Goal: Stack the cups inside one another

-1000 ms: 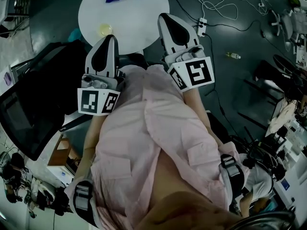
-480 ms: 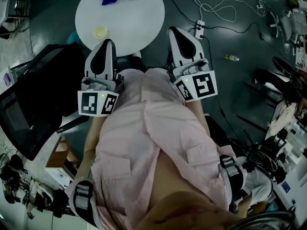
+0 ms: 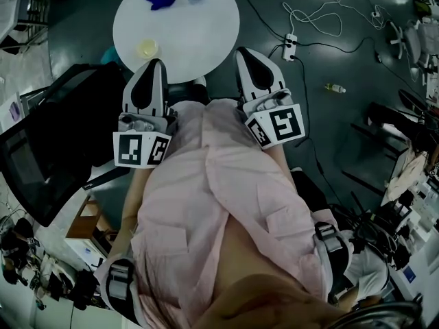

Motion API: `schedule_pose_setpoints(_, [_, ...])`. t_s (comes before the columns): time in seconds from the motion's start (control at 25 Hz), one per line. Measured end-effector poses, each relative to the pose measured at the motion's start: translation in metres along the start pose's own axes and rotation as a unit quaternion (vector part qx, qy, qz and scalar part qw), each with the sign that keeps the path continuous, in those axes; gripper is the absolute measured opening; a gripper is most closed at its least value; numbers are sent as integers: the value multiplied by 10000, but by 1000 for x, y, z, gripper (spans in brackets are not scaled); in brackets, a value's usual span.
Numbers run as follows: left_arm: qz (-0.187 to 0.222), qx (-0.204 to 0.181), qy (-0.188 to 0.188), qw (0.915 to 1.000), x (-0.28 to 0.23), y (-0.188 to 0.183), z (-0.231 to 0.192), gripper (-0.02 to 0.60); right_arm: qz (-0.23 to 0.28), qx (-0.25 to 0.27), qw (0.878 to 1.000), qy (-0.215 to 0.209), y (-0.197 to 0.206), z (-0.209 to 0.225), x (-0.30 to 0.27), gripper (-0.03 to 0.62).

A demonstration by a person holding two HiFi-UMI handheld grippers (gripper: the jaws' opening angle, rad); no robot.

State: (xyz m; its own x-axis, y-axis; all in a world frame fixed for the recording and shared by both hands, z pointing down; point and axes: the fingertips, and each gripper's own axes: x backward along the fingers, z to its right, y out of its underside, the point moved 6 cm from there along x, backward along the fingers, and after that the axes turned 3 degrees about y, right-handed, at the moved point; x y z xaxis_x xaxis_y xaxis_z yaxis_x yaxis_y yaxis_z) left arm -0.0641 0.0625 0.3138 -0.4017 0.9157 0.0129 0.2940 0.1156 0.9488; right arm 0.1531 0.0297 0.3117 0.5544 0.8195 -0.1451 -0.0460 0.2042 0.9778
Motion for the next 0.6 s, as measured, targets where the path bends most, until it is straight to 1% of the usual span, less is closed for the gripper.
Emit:
schedule_pose_setpoints(0.12, [-11, -47, 24, 10000, 0, -1, 0, 15, -74, -62, 9999, -127, 6, -4, -5, 31])
schedule_pose_setpoints(0.28, [-85, -29, 106, 9999, -4, 1, 1, 15, -325, -102, 9989, -319, 17, -11, -14, 32])
schedule_pose_setpoints(0.48, [-103, -117, 128, 9998, -3, -1, 2, 15, -607, 341, 9956, -626, 22, -30, -24, 31])
schedule_pose_setpoints(0.6, [-22, -147, 103, 9998, -3, -4, 2, 15, -608, 533, 9930, -863, 18, -43, -29, 31])
